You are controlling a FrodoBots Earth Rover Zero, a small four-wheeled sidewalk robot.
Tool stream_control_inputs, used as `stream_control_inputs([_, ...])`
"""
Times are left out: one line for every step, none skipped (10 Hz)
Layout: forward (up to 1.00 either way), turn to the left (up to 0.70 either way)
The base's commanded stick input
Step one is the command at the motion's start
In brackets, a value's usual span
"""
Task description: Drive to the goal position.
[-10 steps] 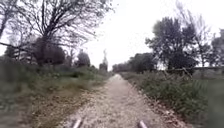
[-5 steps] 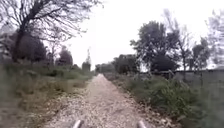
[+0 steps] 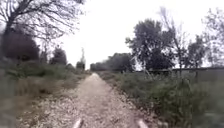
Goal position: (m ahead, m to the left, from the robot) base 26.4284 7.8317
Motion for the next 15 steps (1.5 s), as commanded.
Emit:
stream_control_inputs([0.0, 0.0])
stream_control_inputs([0.0, 0.0])
stream_control_inputs([0.0, 0.0])
stream_control_inputs([0.0, 0.0])
stream_control_inputs([0.0, 0.0])
stream_control_inputs([0.0, 0.0])
stream_control_inputs([0.0, 0.0])
stream_control_inputs([0.0, 0.0])
stream_control_inputs([0.15, 0.0])
stream_control_inputs([0.41, 0.0])
stream_control_inputs([0.67, 0.0])
stream_control_inputs([0.7, 0.0])
stream_control_inputs([0.7, 0.0])
stream_control_inputs([0.7, 0.0])
stream_control_inputs([0.7, 0.0])
